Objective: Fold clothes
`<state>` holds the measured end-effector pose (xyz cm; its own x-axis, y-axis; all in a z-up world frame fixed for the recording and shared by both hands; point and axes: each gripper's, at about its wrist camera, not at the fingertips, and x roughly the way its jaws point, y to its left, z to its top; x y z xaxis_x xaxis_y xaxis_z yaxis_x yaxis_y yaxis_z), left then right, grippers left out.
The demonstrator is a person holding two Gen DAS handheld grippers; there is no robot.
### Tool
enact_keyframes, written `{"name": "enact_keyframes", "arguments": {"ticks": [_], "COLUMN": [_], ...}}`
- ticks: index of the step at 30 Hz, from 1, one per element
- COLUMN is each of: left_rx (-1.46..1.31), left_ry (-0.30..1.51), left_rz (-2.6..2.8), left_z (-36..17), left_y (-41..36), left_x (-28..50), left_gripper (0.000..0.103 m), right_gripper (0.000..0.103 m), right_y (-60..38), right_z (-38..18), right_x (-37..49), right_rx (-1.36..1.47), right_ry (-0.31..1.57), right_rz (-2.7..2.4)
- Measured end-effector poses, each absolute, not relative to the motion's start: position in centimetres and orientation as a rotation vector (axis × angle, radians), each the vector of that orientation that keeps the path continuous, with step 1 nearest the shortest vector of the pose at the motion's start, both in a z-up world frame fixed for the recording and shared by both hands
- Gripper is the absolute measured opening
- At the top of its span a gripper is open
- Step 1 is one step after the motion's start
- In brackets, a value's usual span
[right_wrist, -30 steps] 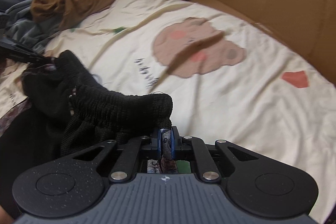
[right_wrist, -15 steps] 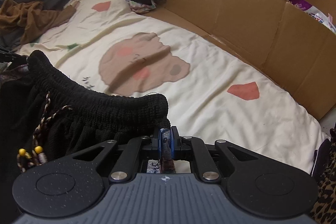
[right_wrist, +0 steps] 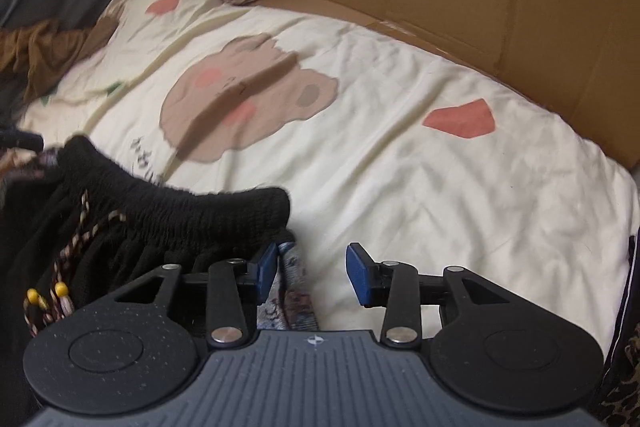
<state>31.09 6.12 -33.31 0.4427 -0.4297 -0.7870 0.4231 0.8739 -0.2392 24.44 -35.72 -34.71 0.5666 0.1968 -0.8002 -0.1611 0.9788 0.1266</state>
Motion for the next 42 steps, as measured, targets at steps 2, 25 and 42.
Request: {"name": "enact_keyframes", "arguments": {"ticks": [2, 25, 42], "left_rx": [-0.016, 0.113, 0.112], "left_ry": [0.988, 1.099, 0.867], "left_rz": [-0.551, -0.685, -0.487], "left_z": [-33.4, -36.5, -30.1], "left_y": [5.7, 2.6, 4.2], "left_x": [31.4, 31.7, 32.2], "left_gripper": [0.054, 0.010, 0.004], "right_gripper": [0.046, 0.023, 0.009], "right_y": [-36.3, -33.3, -30.4], "right_z": [-34.7, -37.7, -31.7], "right_x": [24.8, 26.2, 28.0], "right_rx": [0.094, -0.001, -0.124], "right_ry": [0.951, 1.041, 0.842], "right_rz": [0.228, 0.388, 0.310]}}
